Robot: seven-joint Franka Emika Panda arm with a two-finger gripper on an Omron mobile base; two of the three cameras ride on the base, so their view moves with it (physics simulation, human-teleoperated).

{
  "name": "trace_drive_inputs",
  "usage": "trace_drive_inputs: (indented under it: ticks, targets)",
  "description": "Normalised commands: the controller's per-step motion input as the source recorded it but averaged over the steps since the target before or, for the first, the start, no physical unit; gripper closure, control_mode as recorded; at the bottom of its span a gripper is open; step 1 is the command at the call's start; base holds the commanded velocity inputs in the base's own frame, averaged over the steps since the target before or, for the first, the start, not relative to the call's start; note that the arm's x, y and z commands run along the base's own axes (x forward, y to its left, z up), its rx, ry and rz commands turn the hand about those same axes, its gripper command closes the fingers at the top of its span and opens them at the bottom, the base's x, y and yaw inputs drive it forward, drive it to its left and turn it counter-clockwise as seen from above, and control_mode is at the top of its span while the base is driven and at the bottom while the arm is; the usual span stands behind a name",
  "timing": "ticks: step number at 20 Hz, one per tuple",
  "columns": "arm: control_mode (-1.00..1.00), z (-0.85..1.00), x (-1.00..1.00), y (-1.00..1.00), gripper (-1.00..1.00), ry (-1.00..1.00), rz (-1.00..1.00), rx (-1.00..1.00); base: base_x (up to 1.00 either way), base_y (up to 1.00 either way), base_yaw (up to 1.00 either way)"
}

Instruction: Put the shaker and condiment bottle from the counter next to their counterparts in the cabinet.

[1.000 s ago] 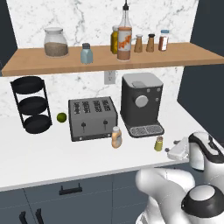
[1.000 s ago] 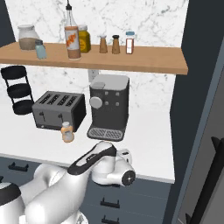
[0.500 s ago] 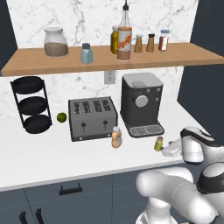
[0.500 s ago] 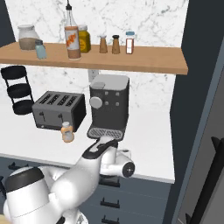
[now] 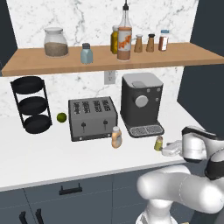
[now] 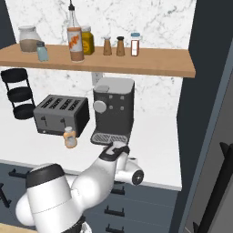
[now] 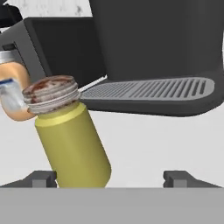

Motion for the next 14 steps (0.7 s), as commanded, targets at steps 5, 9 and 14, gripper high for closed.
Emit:
trace_drive_inputs:
  ticks: [5, 9, 14]
  targets:
    - [-1.00, -0.02, 0.02, 0.19, -1.00, -0.07, 0.09, 0.01, 0.00, 0.00, 0.00]
    - [-1.00, 0.00, 0.06, 0.34, -1.00, -0.08, 0.12, 0.00, 0.00, 0.00, 0.00]
    - [-1.00, 0.00, 0.04, 0.41, 1.00, -0.08, 0.13, 0.00, 0.00, 0.00, 0.00]
